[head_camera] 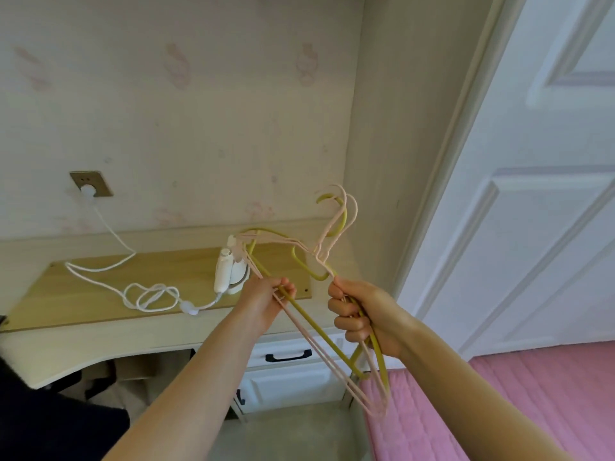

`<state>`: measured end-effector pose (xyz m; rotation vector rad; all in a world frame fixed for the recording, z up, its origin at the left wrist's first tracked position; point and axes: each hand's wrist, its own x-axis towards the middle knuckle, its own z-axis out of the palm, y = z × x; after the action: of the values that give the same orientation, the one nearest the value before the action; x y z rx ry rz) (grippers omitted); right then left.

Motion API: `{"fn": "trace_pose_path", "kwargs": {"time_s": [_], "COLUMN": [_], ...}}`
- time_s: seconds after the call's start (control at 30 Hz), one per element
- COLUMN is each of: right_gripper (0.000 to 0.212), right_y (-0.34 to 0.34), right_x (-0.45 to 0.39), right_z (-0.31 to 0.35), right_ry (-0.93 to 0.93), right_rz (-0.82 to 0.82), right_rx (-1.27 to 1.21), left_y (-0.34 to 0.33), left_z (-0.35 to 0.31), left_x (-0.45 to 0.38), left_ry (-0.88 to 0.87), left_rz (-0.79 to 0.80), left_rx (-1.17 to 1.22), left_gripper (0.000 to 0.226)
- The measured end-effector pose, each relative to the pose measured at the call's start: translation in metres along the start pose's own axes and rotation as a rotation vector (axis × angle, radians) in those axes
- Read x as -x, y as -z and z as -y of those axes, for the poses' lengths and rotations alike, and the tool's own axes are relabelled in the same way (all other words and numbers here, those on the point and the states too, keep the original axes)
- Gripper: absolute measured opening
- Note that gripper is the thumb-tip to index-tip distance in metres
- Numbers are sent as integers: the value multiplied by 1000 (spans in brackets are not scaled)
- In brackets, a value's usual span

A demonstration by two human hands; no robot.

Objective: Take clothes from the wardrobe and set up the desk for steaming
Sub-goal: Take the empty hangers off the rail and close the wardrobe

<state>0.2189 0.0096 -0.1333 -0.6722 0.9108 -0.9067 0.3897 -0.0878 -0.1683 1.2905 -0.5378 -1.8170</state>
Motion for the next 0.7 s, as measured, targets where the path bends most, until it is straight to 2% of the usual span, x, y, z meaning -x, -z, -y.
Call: {"fn": "trace_pose_path", "kwargs": {"time_s": [0.1,0.2,0.23,0.33,0.43,0.57,0.7], "right_gripper": [34,34,34,35,34,32,33], "right_y": [19,35,39,50,57,63,66], "right_x": [-23,-46,-52,-67,-82,-98,-111], "right_z": [16,28,32,40,44,46,49], "right_ry": [-9,-14,-20,-26,-35,-42,-43], "right_rz": [-12,-28,-30,-31,-39,-54,-74], "right_rx": [-6,13,18,39,56,48,129], "left_y": [-13,-29,-34,-52,-73,-101,-114], "left_z": [-10,-24,-29,-42,-52,-63,-71], "left_x": [-19,-24,-26,-28,-30,-38,-56], "left_ry": [-23,-181,-266,-517,-664,-646,-638], "left_rz": [-116,-271,-262,-122,13,150,195], "left_rx": [-196,-602,-641,-653,-698,-692,-677], "left_gripper": [16,19,24,39,38,40,40]}}
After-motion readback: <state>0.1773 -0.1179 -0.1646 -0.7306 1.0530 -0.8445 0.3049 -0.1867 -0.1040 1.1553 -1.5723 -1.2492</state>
